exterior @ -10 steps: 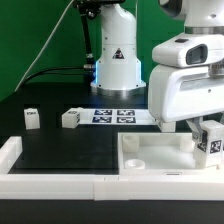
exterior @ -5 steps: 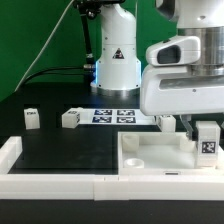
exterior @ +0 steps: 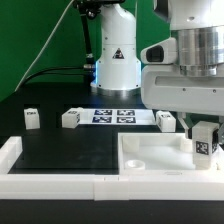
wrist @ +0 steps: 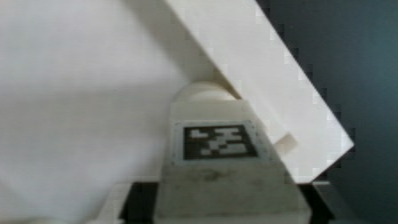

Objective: Assemble one leg

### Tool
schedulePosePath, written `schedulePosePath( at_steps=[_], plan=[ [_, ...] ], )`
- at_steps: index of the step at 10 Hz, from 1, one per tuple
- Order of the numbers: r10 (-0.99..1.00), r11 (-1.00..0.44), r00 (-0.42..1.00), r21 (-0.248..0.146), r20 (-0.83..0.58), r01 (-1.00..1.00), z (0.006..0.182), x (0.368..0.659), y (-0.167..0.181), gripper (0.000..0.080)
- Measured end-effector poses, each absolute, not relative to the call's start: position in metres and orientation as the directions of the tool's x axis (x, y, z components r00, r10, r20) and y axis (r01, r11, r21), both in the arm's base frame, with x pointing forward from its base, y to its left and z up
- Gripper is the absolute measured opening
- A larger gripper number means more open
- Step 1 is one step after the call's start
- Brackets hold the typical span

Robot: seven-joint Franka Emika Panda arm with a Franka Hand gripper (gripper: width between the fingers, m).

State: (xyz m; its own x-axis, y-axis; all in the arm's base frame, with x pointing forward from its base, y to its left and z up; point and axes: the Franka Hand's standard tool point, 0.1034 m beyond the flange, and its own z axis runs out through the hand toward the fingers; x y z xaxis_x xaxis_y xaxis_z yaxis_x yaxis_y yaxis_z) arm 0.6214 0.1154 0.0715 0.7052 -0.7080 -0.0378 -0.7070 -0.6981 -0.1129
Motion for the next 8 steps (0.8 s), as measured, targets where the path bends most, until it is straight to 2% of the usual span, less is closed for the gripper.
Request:
schedulePosePath(
  at_steps=[2, 4, 5, 6, 7, 8],
  plan=[
    [-0.819, -0.564, 0.571, -0.104, -0.056, -0.819, 0.0713, 0.6213, 0.1153, 0.0291],
    [-0.860, -0.497, 0.505, -0.108, -0.069, -0.861, 0.0714, 0.6221, 0.1151, 0.0291],
    [-0.843, -0.525, 0.533, -0.110, -0.066, -0.844, 0.0714, 0.6220, 0.1154, 0.0366],
    [-0.819, -0.562, 0.570, -0.112, -0.061, -0.819, 0.0713, 0.6220, 0.1154, 0.0504],
    [-0.813, -0.571, 0.579, -0.111, -0.061, -0.813, 0.0717, 0.6220, 0.1161, 0.0504],
    [-0.730, -0.674, 0.682, -0.117, -0.044, -0.729, 0.0720, 0.6223, 0.1160, 0.0626]
  ],
)
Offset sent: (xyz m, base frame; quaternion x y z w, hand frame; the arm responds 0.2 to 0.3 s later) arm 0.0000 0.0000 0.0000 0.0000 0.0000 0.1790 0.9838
